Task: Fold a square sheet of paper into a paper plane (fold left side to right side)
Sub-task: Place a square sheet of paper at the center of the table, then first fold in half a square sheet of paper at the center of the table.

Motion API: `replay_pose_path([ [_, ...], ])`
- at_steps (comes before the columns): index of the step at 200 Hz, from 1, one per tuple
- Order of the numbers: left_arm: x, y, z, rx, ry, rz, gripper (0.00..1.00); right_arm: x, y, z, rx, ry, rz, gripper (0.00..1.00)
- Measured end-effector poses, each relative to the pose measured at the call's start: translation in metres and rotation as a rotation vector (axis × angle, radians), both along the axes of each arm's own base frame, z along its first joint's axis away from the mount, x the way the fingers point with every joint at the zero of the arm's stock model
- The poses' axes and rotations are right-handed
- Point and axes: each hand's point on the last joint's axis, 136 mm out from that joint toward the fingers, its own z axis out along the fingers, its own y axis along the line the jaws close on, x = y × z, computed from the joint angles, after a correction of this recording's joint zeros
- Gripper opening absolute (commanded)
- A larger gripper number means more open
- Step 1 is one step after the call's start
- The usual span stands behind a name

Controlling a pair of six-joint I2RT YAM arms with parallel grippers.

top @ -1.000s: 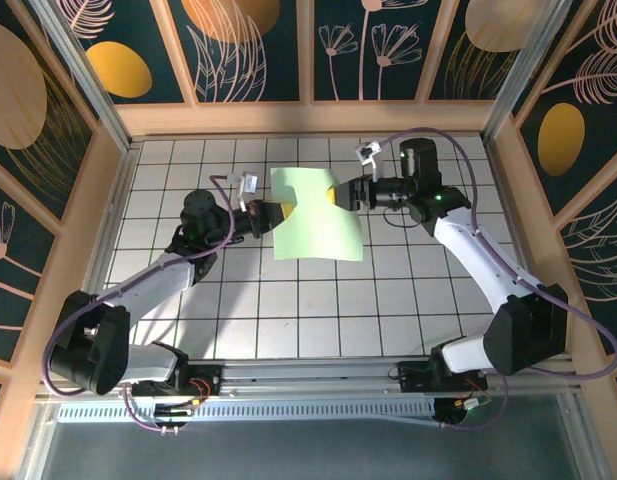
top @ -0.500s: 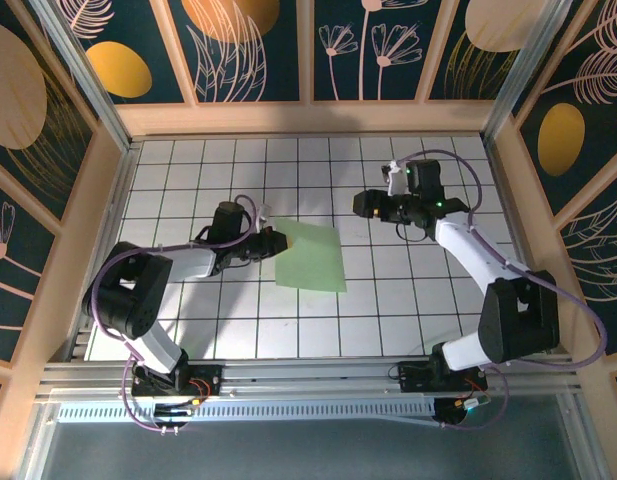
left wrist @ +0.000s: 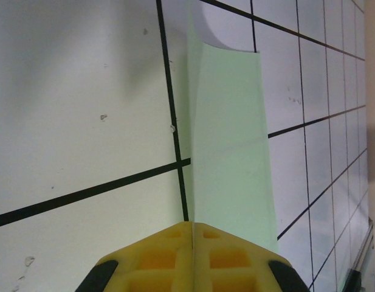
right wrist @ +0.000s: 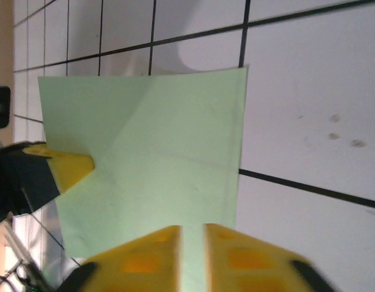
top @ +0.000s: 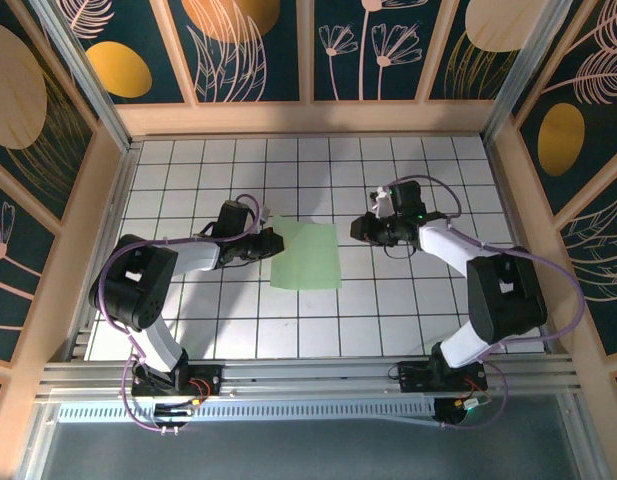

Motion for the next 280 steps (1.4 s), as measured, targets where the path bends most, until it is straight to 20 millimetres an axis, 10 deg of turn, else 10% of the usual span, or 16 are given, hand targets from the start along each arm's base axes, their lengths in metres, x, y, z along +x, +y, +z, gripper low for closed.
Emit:
replay_pose_path([
  [100, 0.002, 0.006, -0.001, 0.033, -0.004, 0.027, 0.00, -0.021, 0.040, -0.064, -0.012, 0.160, 0.075, 0.00],
  [188, 0.000, -0.006, 0.016, -0.056, 0.000, 0.002, 0.42, -0.021, 0.042, -0.078, -0.053, 0.176, 0.073, 0.00],
  [280, 0.004, -0.047, 0.066, -0.258, -0.052, -0.089, 0.63, -0.020, 0.042, -0.079, -0.058, 0.174, 0.071, 0.00],
])
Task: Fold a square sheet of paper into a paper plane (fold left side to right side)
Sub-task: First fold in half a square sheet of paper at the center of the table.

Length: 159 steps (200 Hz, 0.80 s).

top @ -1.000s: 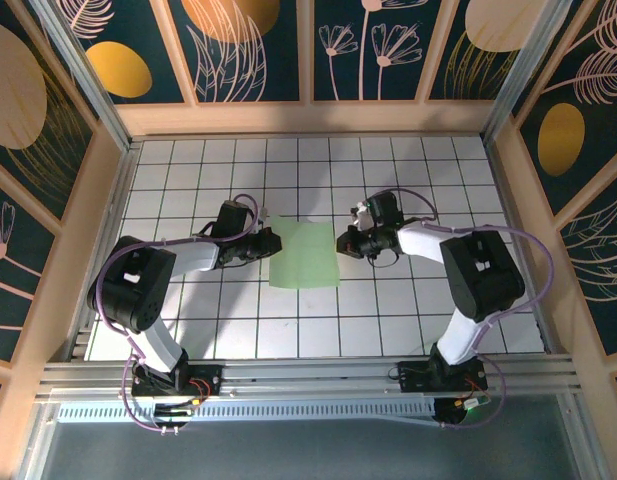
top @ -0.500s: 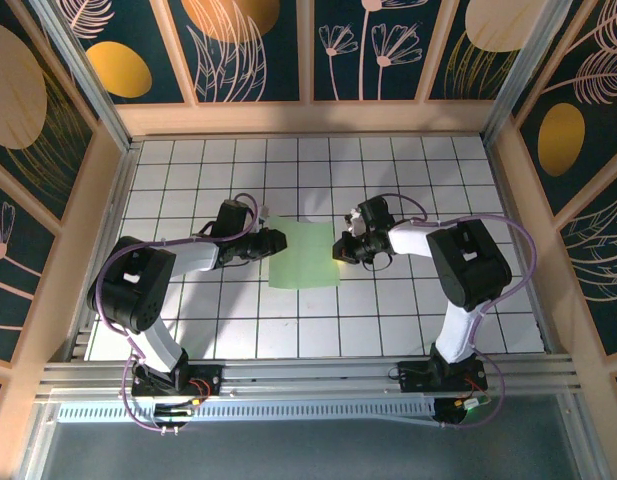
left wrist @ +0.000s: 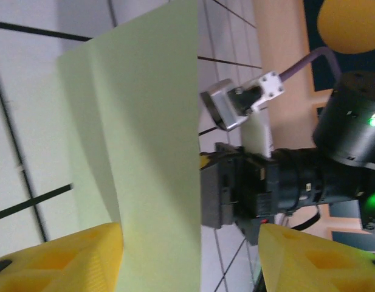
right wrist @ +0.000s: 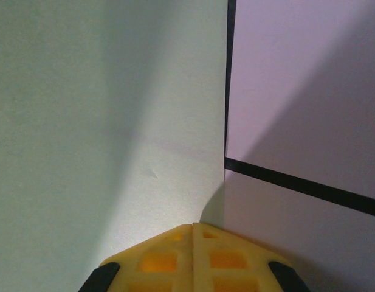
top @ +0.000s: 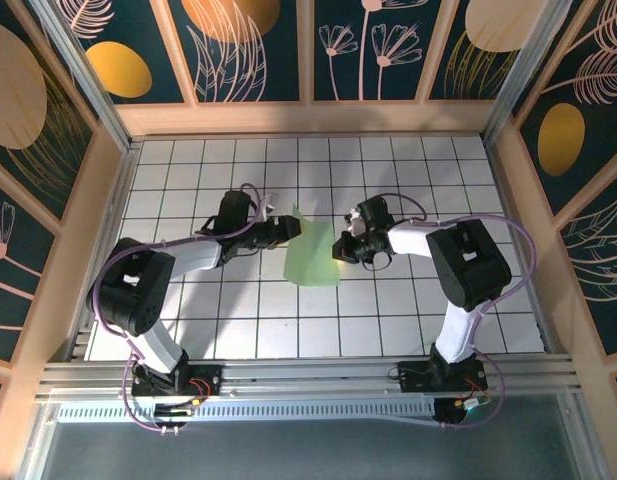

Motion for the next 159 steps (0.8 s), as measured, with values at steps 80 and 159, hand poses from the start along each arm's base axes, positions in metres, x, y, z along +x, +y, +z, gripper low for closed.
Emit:
replay_pose_path([
  [80, 0.006, -0.030, -0.020, -0.015, 0.043, -0.051, 0.65, 0.002, 0.001, 0.001, 0.009, -0.016, -0.001, 0.00],
  [159, 0.011, -0.035, -0.031, 0.017, 0.044, -0.047, 0.23, 0.003, 0.002, 0.001, 0.022, -0.019, -0.018, 0.00],
])
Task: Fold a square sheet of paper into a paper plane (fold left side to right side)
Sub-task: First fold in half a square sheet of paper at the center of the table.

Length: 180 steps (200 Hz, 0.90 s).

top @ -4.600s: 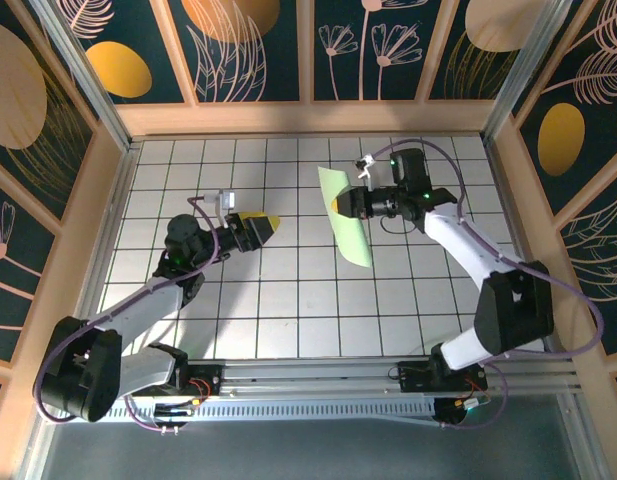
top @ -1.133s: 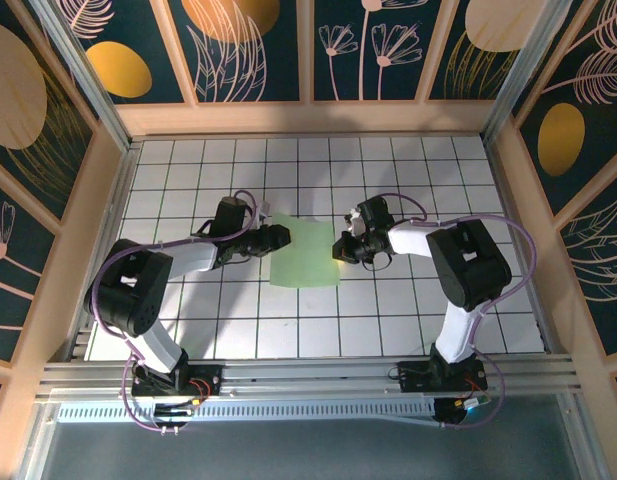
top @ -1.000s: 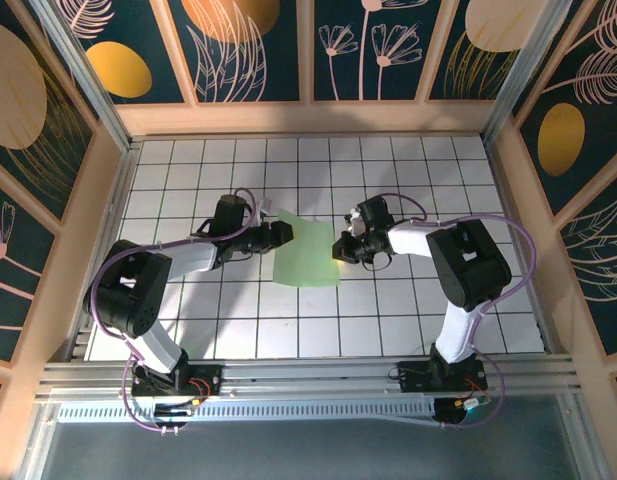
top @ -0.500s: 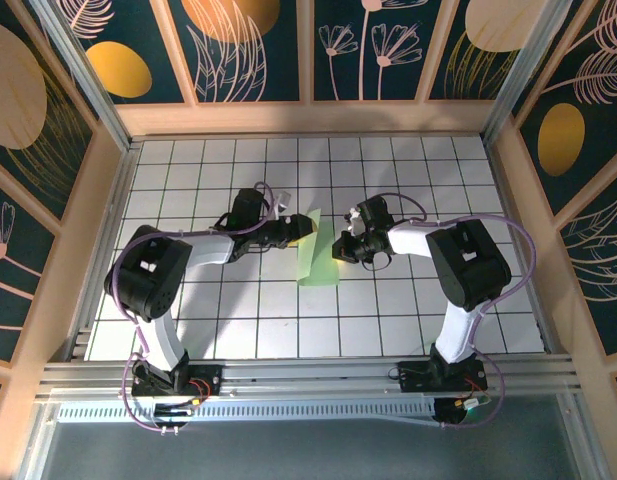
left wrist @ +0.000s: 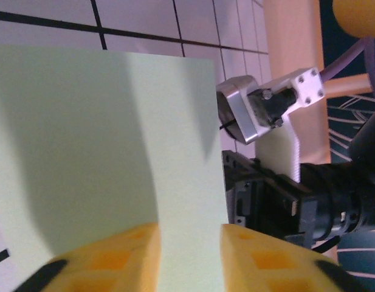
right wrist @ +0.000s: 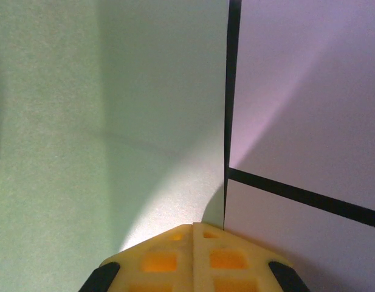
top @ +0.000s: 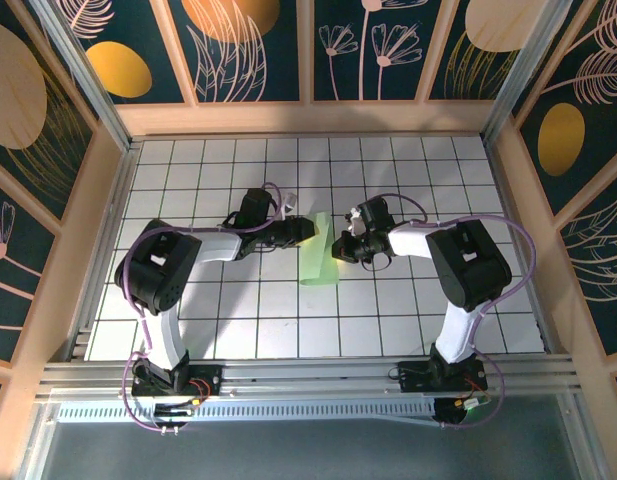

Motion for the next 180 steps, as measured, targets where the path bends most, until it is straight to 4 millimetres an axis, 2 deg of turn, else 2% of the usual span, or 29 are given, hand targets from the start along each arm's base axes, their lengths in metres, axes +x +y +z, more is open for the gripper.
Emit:
replay_pose_path([
  [28, 0.001, 0.001, -0.012, 0.030, 0.014, 0.009, 0.12, 0.000, 0.000, 0.000, 0.002, 0.000, -0.002, 0.00],
  [76, 0.002, 0.004, -0.019, 0.060, 0.023, 0.025, 0.05, -0.004, -0.002, 0.007, 0.011, -0.012, -0.008, 0.00],
  [105, 0.003, 0.005, -0.020, 0.064, 0.022, 0.030, 0.02, -0.001, -0.006, 0.025, 0.033, -0.056, -0.022, 0.16],
  [124, 0.004, 0.005, -0.021, 0.068, 0.020, 0.038, 0.02, 0.005, -0.015, 0.039, 0.056, -0.096, -0.043, 0.30],
  [148, 0.005, 0.006, -0.021, 0.072, 0.018, 0.044, 0.01, 0.008, -0.026, 0.056, 0.110, -0.132, -0.074, 0.59],
  [166, 0.005, 0.006, -0.021, 0.072, 0.018, 0.044, 0.00, 0.007, -0.024, 0.063, 0.159, -0.138, -0.066, 0.68],
  [180, 0.005, 0.006, -0.021, 0.072, 0.017, 0.044, 0.00, 0.004, -0.018, 0.068, 0.198, -0.136, -0.051, 0.69],
])
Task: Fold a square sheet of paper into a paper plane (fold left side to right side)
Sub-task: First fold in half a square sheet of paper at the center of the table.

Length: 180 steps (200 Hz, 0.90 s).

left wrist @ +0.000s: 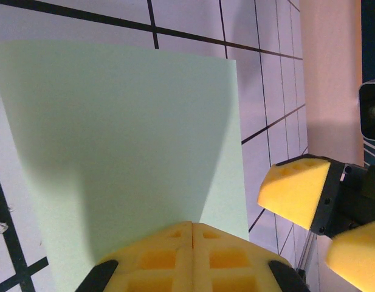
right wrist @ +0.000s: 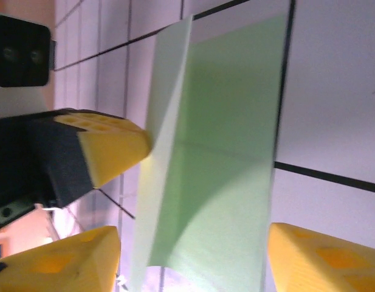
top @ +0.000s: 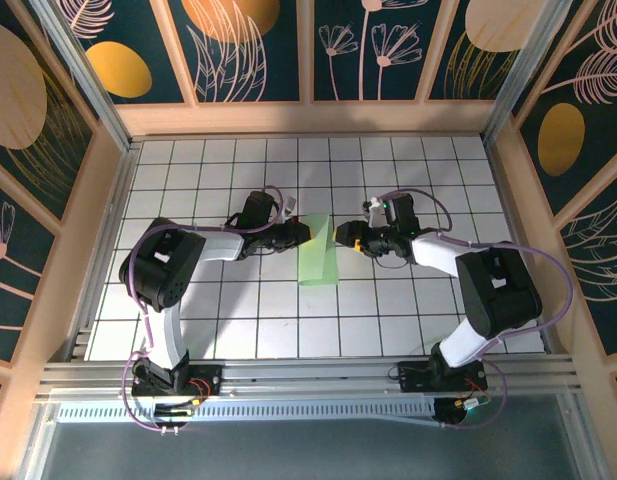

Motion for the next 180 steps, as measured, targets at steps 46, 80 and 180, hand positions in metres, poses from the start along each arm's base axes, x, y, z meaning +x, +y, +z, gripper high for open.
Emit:
replay_pose_path([
  [46, 0.000, 0.000, 0.000, 0.000, 0.000, 0.000, 0.00, -0.007, 0.027, 0.002, 0.071, 0.002, 0.061, 0.65],
  [80, -0.001, -0.001, 0.000, 0.000, 0.000, -0.001, 0.00, -0.010, 0.036, -0.011, 0.086, 0.052, 0.074, 0.50],
  [180, 0.000, 0.002, 0.009, 0.004, -0.018, 0.027, 0.27, 0.001, 0.044, -0.017, 0.077, 0.069, 0.057, 0.00],
])
